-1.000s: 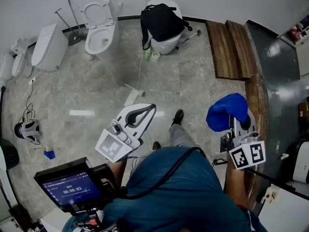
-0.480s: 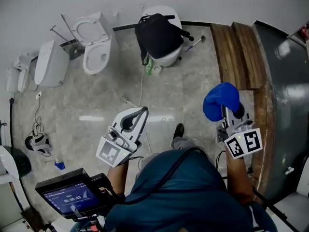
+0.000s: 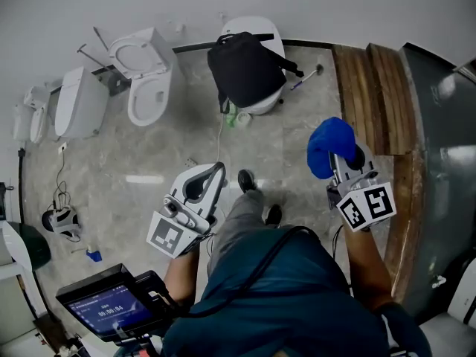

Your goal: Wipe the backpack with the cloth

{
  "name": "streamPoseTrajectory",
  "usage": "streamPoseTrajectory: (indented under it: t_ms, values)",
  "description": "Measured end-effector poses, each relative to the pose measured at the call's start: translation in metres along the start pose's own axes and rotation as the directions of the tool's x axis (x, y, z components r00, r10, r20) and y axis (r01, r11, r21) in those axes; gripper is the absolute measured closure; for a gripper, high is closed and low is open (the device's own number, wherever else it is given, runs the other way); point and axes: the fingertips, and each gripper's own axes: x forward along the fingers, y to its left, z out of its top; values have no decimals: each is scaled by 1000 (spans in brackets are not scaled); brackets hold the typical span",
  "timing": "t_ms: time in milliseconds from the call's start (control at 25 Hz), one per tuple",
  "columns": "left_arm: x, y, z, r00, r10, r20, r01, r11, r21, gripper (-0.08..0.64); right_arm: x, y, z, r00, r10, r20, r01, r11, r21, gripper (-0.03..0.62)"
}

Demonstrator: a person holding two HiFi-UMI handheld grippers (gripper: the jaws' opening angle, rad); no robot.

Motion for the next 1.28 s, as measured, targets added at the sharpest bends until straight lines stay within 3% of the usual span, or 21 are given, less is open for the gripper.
streamPoseTrajectory:
  t_ms: [240, 480, 640, 800, 1000, 1120, 1280]
  values:
    - [52, 68, -31, 1000, -3, -9, 2, 999, -52, 557, 80, -39, -12, 998, -6, -57, 5, 1000, -11, 578]
    - [113, 162, -46, 1000, -8, 5, 9, 995, -100, 557, 177, -76, -23, 989, -25, -145, 23, 1000, -11, 578]
    - [148, 226, -63, 1000, -16, -9, 15, 992, -127, 557, 249, -98, -37, 990, -19, -140, 26, 998, 48, 578]
    - [184, 274, -77, 999, -13, -39, 8, 993, -119, 557, 314, -127, -70, 986, -8, -165, 29, 992, 124, 578]
    - [209, 292, -83, 997, 33, -67, -41, 992, -123, 557, 354, -174, -106, 982, -31, -186, 67, 979, 194, 578]
    - [238, 335, -112, 991, 56, -119, -74, 986, -152, 557, 416, -213, -156, 971, -34, -236, 95, 963, 251, 578]
    - [273, 377, -145, 978, 89, -189, -127, 972, -199, 557, 486, -254, -235, 938, 8, -348, 113, 938, 327, 578]
